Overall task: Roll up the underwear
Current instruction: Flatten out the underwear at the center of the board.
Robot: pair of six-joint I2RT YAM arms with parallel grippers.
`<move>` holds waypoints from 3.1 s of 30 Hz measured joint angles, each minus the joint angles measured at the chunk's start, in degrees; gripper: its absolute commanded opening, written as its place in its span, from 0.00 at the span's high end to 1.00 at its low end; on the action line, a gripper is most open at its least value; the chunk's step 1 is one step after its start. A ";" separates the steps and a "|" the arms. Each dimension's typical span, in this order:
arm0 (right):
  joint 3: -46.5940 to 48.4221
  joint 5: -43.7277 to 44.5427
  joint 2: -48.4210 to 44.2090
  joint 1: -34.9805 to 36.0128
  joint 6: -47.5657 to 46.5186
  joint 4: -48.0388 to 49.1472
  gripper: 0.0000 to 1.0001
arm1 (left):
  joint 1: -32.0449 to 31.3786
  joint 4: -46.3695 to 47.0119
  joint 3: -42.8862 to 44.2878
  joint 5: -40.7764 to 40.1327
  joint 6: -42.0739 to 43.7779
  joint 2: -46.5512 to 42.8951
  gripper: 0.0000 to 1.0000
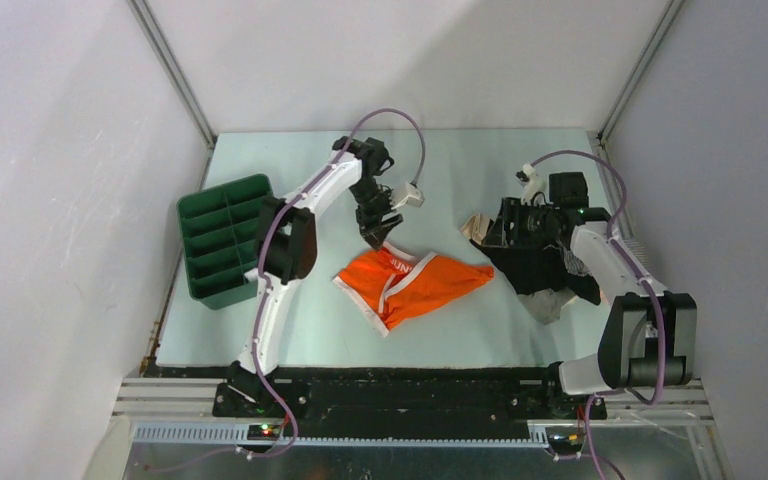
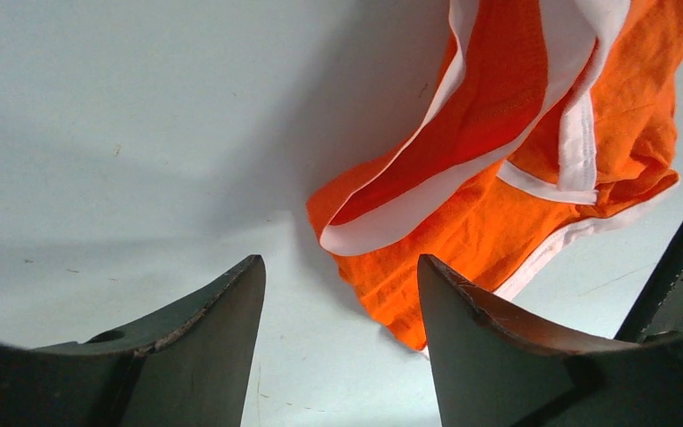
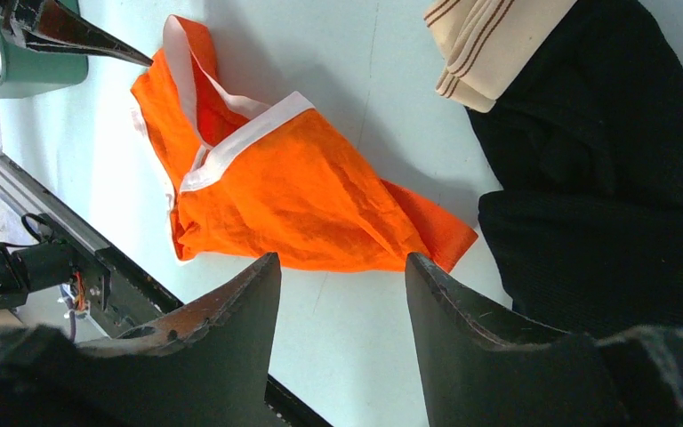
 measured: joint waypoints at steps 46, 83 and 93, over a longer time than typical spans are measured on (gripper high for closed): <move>-1.25 4.94 6.91 1.73 7.48 2.73 0.39 | 4.79 3.67 -13.16 0.13 -0.61 -10.49 1.00; 30.40 14.32 35.78 28.59 4.31 6.62 0.33 | 12.24 16.39 -33.11 6.62 -31.39 -25.68 1.00; 31.45 25.92 39.95 35.30 3.85 5.16 0.68 | 12.24 17.73 -33.94 6.47 -33.88 -25.68 1.00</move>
